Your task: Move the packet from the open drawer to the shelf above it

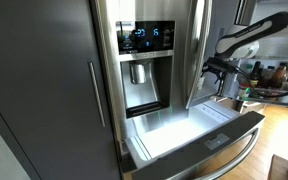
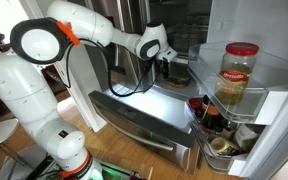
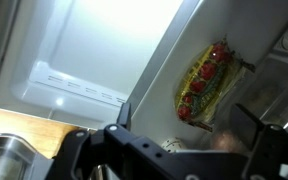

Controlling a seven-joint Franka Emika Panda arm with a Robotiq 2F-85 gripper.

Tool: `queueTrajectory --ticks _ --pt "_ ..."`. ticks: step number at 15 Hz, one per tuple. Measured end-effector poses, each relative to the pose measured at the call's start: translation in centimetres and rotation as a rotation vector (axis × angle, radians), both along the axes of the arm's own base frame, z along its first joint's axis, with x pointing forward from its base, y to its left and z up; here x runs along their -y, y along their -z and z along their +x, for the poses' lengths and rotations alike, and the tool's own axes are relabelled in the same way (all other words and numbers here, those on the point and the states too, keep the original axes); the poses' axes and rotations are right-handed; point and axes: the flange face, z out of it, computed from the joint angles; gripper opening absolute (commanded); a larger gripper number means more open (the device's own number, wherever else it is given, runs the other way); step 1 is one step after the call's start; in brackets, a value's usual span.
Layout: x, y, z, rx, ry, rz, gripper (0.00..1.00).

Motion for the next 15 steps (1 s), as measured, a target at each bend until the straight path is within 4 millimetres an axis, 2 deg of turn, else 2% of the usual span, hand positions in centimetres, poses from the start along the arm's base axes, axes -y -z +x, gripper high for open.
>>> queueTrajectory --ticks 7,15 --pt "-2.0 -5.6 -6.5 -0.119 -0.178 -0.084 1.00" --pt "-5.2 -9.7 -11.3 -0.116 -0.357 -0.269 1.00"
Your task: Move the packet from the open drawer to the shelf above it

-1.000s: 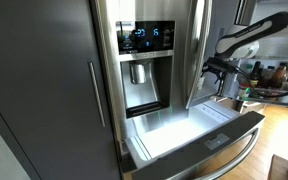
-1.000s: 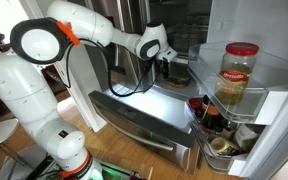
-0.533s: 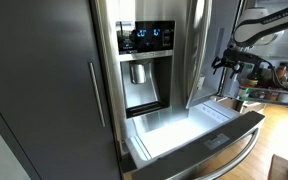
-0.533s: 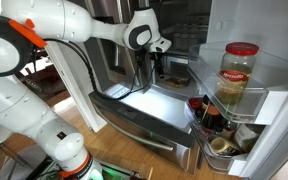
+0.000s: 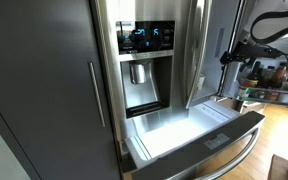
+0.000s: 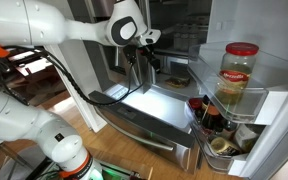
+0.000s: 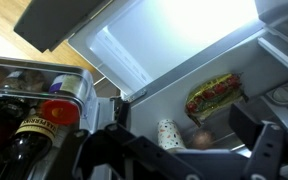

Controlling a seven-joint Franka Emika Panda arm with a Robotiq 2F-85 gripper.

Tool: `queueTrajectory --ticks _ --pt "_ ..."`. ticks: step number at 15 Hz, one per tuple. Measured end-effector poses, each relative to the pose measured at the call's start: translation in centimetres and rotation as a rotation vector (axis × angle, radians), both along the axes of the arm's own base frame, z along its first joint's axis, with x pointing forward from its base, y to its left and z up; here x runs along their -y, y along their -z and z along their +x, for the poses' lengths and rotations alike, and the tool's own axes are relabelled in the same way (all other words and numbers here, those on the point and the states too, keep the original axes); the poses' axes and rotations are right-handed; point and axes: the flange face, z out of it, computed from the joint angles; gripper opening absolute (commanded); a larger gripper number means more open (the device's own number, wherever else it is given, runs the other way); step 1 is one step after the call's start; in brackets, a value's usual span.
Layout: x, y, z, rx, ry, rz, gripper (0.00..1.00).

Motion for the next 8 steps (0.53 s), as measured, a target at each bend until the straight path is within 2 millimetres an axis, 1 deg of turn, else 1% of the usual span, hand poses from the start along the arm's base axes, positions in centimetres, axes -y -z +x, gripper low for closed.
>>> queueTrajectory --ticks 5,8 --pt "-1.3 -1.8 -2.5 0.032 -0.083 -0.050 1.00" --pt "-1.5 -2.0 -3.4 0.046 -0.100 -0.059 1.00"
